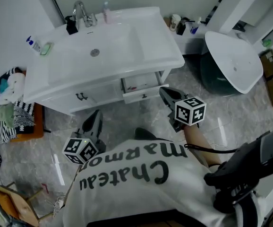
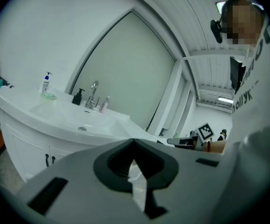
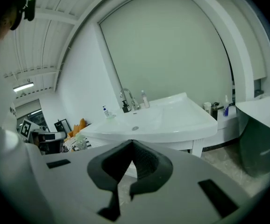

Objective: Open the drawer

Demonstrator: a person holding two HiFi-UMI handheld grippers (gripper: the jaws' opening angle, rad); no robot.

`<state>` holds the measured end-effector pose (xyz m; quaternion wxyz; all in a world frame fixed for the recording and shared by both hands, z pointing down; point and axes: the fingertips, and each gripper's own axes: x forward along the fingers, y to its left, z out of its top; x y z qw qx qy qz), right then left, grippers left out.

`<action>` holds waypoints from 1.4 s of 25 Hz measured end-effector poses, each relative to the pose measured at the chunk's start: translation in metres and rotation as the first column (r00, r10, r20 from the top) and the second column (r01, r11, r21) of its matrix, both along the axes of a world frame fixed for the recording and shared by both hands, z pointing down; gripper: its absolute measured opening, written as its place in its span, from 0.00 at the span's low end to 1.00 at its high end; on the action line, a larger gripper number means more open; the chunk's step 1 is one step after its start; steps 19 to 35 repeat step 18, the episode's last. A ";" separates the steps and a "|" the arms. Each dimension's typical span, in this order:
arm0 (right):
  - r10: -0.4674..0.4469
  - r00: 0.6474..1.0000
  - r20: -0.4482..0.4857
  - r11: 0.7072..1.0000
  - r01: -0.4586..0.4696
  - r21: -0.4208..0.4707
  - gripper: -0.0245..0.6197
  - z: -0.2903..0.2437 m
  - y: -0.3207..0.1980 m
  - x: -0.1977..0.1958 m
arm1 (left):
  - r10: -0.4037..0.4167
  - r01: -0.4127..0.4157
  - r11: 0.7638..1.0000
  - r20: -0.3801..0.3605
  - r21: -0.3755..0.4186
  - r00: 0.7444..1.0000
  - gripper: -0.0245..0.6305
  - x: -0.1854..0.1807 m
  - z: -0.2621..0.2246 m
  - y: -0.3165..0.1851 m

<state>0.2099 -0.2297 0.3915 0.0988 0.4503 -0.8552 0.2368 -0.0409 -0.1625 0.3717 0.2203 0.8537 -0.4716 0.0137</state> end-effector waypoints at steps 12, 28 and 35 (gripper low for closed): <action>0.001 1.000 0.002 1.000 -0.001 -0.001 0.05 0.000 0.001 -0.002 | -0.064 0.064 0.998 -0.001 0.010 0.998 0.04 -0.014 0.002 0.006; 0.023 0.999 0.030 1.000 -0.022 -0.016 0.05 -0.001 0.001 0.003 | -0.067 0.067 0.998 -0.009 0.014 0.998 0.04 -0.012 -0.001 0.008; 0.023 0.999 0.030 1.000 -0.022 -0.016 0.05 -0.001 0.001 0.003 | -0.067 0.067 0.998 -0.009 0.014 0.998 0.04 -0.012 -0.001 0.008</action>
